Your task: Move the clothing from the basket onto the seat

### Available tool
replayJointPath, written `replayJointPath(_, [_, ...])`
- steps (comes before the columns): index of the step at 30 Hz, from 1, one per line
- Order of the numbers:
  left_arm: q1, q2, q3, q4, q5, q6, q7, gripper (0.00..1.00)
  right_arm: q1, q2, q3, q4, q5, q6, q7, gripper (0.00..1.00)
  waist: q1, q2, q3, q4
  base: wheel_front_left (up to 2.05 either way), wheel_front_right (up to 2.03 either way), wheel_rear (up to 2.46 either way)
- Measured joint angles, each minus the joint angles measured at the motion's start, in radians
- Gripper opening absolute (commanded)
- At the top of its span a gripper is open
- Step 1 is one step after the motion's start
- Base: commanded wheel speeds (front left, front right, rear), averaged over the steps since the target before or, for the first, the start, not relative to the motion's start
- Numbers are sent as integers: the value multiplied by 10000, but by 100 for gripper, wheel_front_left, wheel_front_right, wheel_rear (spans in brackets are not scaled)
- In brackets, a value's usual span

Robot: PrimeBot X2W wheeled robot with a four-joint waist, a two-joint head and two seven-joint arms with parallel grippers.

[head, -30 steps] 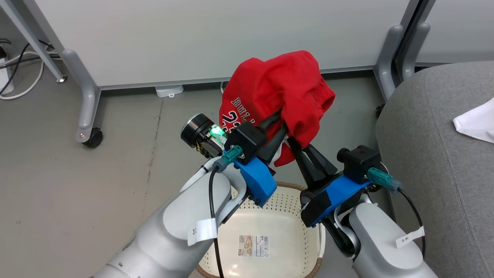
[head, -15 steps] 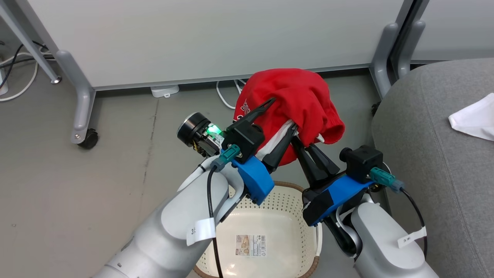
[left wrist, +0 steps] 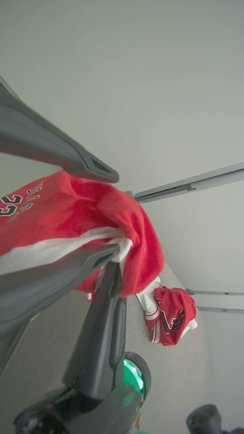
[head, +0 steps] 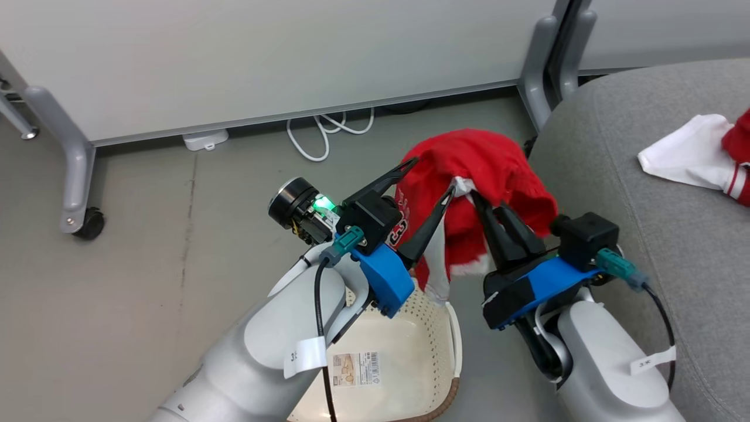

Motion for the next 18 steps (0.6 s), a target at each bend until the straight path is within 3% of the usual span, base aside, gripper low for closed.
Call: replayJointPath(18, [64, 151, -178, -98, 61, 0, -10, 100, 481, -430, -1733, -1011, -360, -2, 0, 0, 0, 0, 529, -1437, 0, 0, 0])
